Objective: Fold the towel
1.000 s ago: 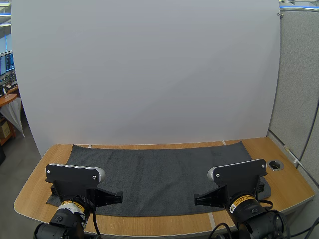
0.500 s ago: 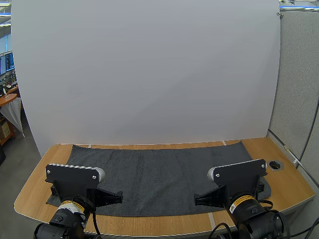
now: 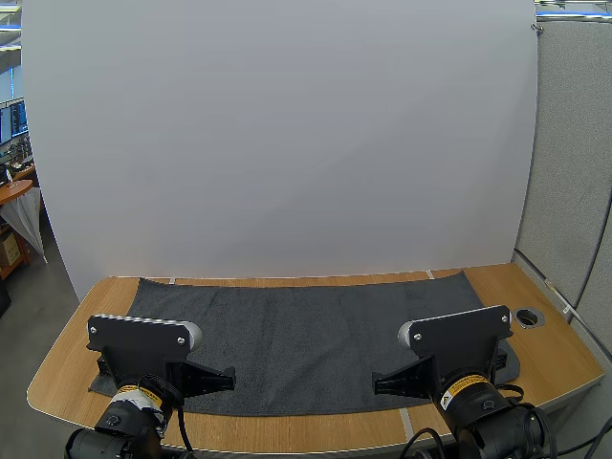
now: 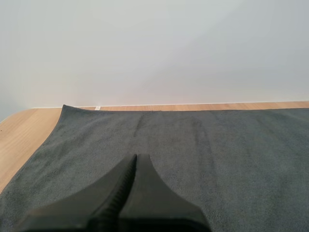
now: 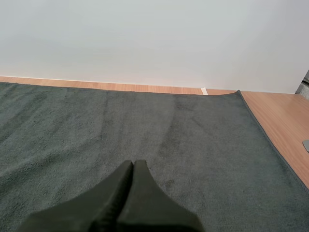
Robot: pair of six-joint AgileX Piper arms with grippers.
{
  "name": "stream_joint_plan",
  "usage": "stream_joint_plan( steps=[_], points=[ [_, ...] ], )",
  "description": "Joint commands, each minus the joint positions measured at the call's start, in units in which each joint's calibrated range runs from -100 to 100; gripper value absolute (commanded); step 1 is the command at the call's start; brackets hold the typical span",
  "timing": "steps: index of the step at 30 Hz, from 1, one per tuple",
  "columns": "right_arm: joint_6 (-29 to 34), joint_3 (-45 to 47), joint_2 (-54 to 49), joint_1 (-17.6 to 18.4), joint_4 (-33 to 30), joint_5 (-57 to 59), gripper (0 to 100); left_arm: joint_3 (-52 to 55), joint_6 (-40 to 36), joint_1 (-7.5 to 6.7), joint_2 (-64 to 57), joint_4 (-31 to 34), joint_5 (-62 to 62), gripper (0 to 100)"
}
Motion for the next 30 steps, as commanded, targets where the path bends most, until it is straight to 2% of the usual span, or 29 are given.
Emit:
stream_joint_plan(
  steps=[1, 22, 26, 30],
  points=[
    [-0.3, 0.1, -0.3, -0.1, -0.3, -1.5, 0, 0.0, -0.6, 0.13, -0.3, 0.3, -1.8, 0],
    [-0.3, 0.1, -0.3, -0.1, -0.3, -1.5, 0, 0.0, -0.9, 0.13, -0.3, -0.6, -1.9, 0],
    [-0.2, 0.1, -0.3, -0.1, 2.4, -1.5, 0, 0.0, -0.9, 0.13, -0.3, -0.7, -1.9, 0],
    [-0.2, 0.1, -0.3, -0.1, 2.4, -1.5, 0, 0.0, -0.9, 0.13, -0.3, -0.7, -1.9, 0]
  ],
)
